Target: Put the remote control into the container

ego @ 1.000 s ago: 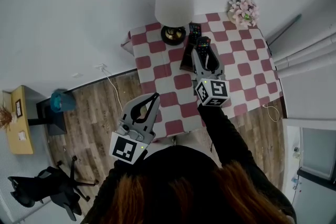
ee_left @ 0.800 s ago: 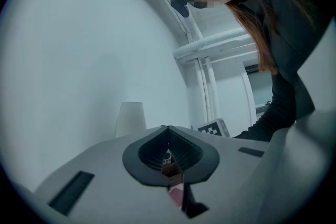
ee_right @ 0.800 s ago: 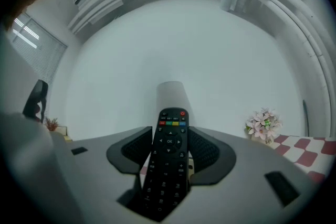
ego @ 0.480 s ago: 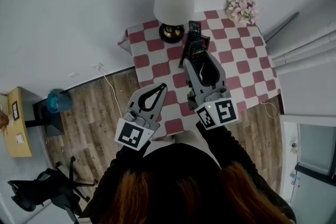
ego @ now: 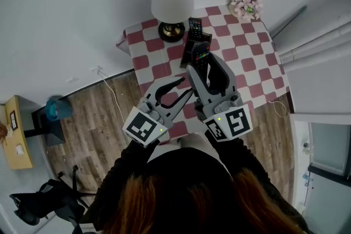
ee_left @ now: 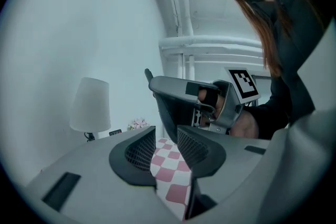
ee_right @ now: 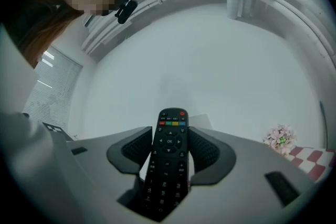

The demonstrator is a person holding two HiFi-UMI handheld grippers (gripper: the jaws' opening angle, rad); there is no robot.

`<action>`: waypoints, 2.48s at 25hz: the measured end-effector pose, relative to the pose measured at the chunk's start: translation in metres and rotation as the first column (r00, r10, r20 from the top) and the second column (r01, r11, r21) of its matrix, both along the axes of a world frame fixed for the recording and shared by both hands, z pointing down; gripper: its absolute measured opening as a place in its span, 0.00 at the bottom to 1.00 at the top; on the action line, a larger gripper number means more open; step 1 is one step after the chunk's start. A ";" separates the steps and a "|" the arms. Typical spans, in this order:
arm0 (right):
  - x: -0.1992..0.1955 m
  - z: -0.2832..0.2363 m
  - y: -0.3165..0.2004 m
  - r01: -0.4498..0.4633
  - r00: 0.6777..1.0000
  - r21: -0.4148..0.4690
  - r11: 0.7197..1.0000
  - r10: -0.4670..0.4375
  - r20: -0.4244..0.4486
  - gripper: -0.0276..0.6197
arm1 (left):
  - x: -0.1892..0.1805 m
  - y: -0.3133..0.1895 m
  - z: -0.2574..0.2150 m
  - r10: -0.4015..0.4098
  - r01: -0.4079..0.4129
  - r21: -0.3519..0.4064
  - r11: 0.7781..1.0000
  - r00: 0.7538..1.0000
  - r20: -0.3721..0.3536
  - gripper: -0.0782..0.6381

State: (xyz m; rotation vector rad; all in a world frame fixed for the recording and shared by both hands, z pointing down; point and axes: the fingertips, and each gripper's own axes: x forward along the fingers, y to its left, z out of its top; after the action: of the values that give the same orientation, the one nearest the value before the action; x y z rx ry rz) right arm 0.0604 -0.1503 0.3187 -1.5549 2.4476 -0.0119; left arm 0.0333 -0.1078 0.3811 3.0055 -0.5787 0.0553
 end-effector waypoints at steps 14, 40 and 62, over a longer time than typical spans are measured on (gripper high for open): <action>0.000 -0.014 0.014 0.085 0.996 0.054 0.995 -0.086 0.013 0.38 | 0.024 0.006 -0.013 -0.012 0.010 0.081 0.997 1.000 0.023 0.33; 0.003 -0.033 0.054 0.373 0.919 0.047 0.927 -0.362 -0.157 0.36 | 0.004 0.020 -0.020 0.121 -0.117 0.038 0.992 0.986 -0.117 0.24; -0.005 -0.021 0.069 0.579 0.774 0.013 0.815 -0.544 -0.323 0.15 | -0.007 0.008 -0.004 -0.049 0.046 0.108 0.993 0.999 0.020 0.24</action>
State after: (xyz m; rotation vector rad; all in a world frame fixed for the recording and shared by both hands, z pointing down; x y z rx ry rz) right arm 0.0557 -0.0813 0.2978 -0.7610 3.0088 0.2770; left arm 0.0267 -0.1002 0.3775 3.0965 -0.6762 0.0572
